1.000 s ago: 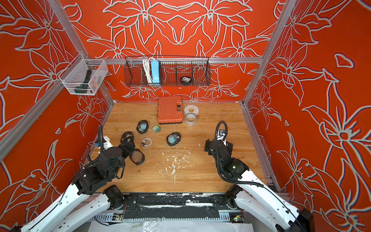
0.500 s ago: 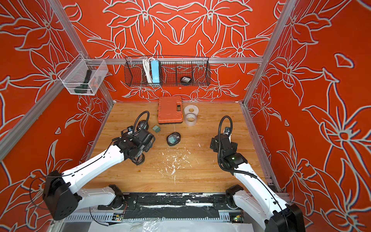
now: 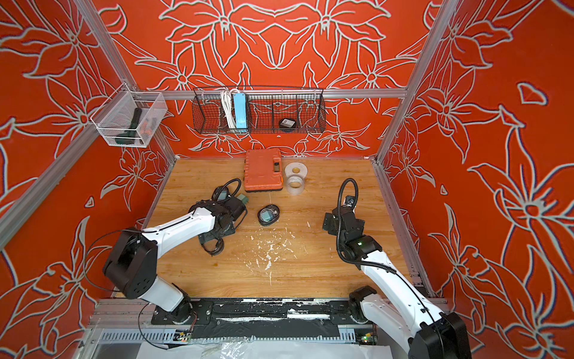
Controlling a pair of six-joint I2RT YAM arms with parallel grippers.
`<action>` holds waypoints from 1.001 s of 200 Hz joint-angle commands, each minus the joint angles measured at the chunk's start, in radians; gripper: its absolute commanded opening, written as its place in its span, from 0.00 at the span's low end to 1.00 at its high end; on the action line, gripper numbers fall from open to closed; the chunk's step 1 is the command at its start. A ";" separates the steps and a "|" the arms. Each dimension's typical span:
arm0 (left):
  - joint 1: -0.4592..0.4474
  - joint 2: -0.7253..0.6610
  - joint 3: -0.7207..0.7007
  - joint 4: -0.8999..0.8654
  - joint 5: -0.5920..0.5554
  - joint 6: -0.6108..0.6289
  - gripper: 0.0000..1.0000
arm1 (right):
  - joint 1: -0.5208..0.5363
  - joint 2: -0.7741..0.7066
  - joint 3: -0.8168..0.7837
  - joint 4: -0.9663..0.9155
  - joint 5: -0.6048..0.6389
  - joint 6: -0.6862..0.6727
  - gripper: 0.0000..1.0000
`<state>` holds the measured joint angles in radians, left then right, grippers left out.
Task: Pack away charging kits
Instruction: Pick up the storage bag at the center of the board.
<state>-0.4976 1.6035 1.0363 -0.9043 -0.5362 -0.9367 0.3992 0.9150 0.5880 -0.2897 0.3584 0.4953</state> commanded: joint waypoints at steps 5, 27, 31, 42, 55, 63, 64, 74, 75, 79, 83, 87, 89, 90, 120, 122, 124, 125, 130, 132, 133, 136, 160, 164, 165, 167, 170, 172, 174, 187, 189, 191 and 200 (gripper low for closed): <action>0.006 0.068 0.023 -0.039 -0.007 0.004 0.77 | -0.007 0.000 -0.001 0.014 -0.004 -0.003 0.98; 0.007 0.116 0.038 -0.056 -0.019 -0.009 0.69 | -0.007 0.004 0.000 0.013 -0.008 -0.004 0.98; 0.007 0.123 0.039 -0.057 -0.021 -0.011 0.67 | -0.007 0.004 0.000 0.013 -0.008 -0.003 0.98; 0.007 0.138 0.040 -0.061 -0.028 -0.016 0.64 | -0.007 0.005 0.000 0.013 -0.007 -0.003 0.98; 0.007 0.145 0.038 -0.059 -0.028 -0.017 0.58 | -0.007 0.006 -0.001 0.013 -0.007 -0.003 0.98; 0.008 0.149 0.036 -0.059 -0.028 -0.020 0.56 | -0.007 0.006 -0.001 0.012 -0.008 -0.003 0.98; 0.008 0.150 0.035 -0.059 -0.028 -0.020 0.56 | -0.007 0.006 -0.001 0.013 -0.008 -0.003 0.98; 0.009 0.151 0.034 -0.058 -0.028 -0.021 0.54 | -0.008 0.007 0.001 0.013 -0.008 -0.003 0.98; 0.008 0.151 0.034 -0.058 -0.028 -0.022 0.54 | -0.008 0.007 0.001 0.012 -0.008 -0.002 0.98; 0.009 0.152 0.033 -0.058 -0.028 -0.022 0.53 | -0.008 0.007 0.001 0.011 -0.007 -0.003 0.98; 0.008 0.151 0.033 -0.058 -0.028 -0.022 0.52 | -0.008 0.007 0.002 0.011 -0.007 -0.004 0.98; 0.009 0.151 0.032 -0.058 -0.030 -0.022 0.51 | -0.008 0.007 0.001 0.011 -0.008 -0.003 0.98; 0.009 0.152 0.030 -0.058 -0.030 -0.023 0.50 | -0.008 0.007 0.001 0.011 -0.007 -0.003 0.98; 0.009 0.152 0.031 -0.058 -0.031 -0.023 0.50 | -0.008 0.007 0.002 0.011 -0.008 -0.003 0.98; 0.010 0.151 0.024 -0.059 -0.035 -0.031 0.38 | -0.008 0.009 0.001 0.012 -0.010 -0.003 0.98; 0.009 0.151 0.023 -0.059 -0.036 -0.031 0.37 | -0.009 0.009 0.001 0.011 -0.010 -0.003 0.98; 0.009 0.151 0.023 -0.059 -0.036 -0.032 0.36 | -0.008 0.009 0.001 0.011 -0.011 -0.003 0.98; 0.009 0.151 0.022 -0.059 -0.036 -0.033 0.35 | -0.008 0.009 0.001 0.011 -0.010 -0.003 0.98; 0.011 0.152 0.022 -0.060 -0.036 -0.033 0.33 | -0.008 0.010 0.001 0.012 -0.010 -0.003 0.98; 0.010 0.151 0.022 -0.059 -0.037 -0.033 0.32 | -0.008 0.009 0.001 0.012 -0.010 -0.003 0.98; 0.011 0.152 0.022 -0.059 -0.037 -0.033 0.32 | -0.008 0.009 0.001 0.011 -0.010 -0.003 0.98; 0.010 0.152 0.022 -0.060 -0.038 -0.034 0.31 | -0.008 0.010 0.001 0.011 -0.011 -0.004 0.98; 0.010 0.145 0.019 -0.066 -0.046 -0.043 0.20 | -0.010 0.012 0.003 0.009 -0.012 -0.003 0.98; 0.011 0.143 0.019 -0.068 -0.047 -0.046 0.18 | -0.010 0.012 0.003 0.009 -0.014 -0.003 0.98; 0.011 0.143 0.019 -0.068 -0.048 -0.046 0.17 | -0.010 0.012 0.003 0.009 -0.014 -0.003 0.98; 0.011 0.141 0.019 -0.069 -0.048 -0.046 0.17 | -0.010 0.010 0.003 0.009 -0.013 -0.003 0.98; 0.010 0.140 0.018 -0.071 -0.049 -0.048 0.15 | -0.010 0.011 0.003 0.009 -0.013 -0.003 0.98; 0.010 0.138 0.017 -0.072 -0.050 -0.049 0.15 | -0.010 0.011 0.003 0.009 -0.014 -0.003 0.98; 0.010 0.137 0.017 -0.073 -0.050 -0.050 0.15 | -0.010 0.011 0.003 0.009 -0.013 -0.002 0.98; 0.010 0.124 0.018 -0.081 -0.053 -0.054 0.12 | -0.010 0.010 0.005 0.008 -0.016 -0.004 0.98; 0.010 0.121 0.017 -0.083 -0.053 -0.054 0.11 | -0.010 0.009 0.005 0.008 -0.017 -0.004 0.98; 0.010 0.119 0.016 -0.083 -0.053 -0.055 0.11 | -0.010 0.010 0.006 0.008 -0.018 -0.004 0.98; 0.010 0.105 0.016 -0.089 -0.059 -0.057 0.08 | -0.010 0.006 0.006 0.006 -0.033 -0.008 0.97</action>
<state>-0.4919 1.7435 1.0584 -0.9493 -0.5671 -0.9703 0.3973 0.9234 0.5880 -0.2844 0.3462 0.4885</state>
